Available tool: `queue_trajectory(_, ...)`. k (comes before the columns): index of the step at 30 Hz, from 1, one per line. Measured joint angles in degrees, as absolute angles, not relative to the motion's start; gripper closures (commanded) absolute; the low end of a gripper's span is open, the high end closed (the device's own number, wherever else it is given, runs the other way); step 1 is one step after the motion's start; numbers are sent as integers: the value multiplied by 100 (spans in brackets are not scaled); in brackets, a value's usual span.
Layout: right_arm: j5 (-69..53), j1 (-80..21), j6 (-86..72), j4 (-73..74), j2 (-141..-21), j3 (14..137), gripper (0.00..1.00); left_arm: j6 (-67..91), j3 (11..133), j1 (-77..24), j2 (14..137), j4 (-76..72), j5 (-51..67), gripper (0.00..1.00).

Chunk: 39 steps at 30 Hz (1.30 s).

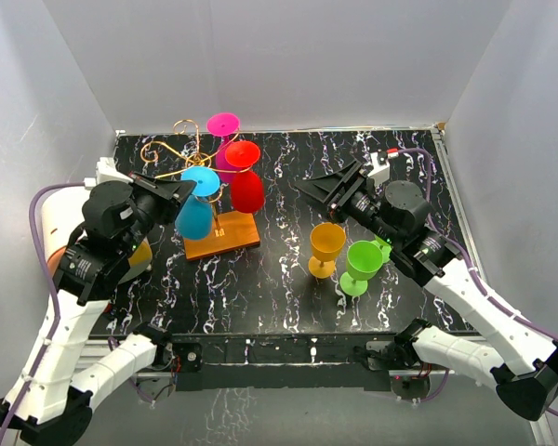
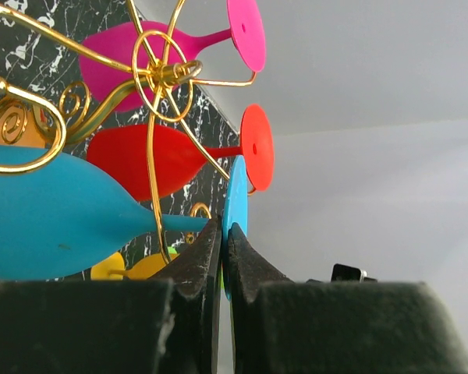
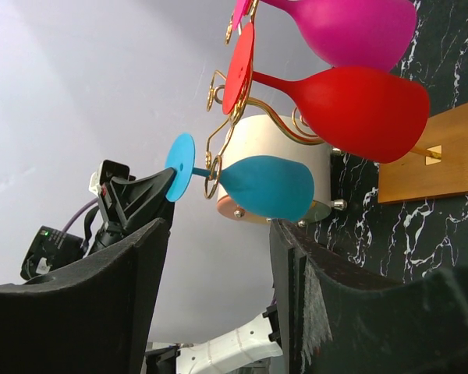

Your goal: Place the wine glass upside down on the wine glass rack

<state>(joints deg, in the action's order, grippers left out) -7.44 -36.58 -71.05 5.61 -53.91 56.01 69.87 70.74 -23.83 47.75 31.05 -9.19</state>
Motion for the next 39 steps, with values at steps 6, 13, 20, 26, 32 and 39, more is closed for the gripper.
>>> queue_trajectory(6,-746,-3658,-7129,495,-5398,5557,47,6954,7172,-2379,4748,3188,-561,100)
queue_trajectory(13,-744,-3658,-7166,486,-5400,5557,47,6814,7317,-2373,4895,3192,-161,100)
queue_trajectory(20,-744,-3658,-7170,467,-5398,5535,47,6772,7317,-2373,5063,3159,233,100)
queue_trajectory(26,-744,-3658,-7181,462,-5400,5531,47,6685,7317,-2373,5061,3181,228,100)
queue_trajectory(32,-744,-3658,-7188,456,-5400,5529,47,6576,7323,-2373,5162,3039,303,98)
queue_trajectory(39,-725,-3658,-7185,464,-5354,5520,47,6254,7437,-2373,5557,3048,209,83)
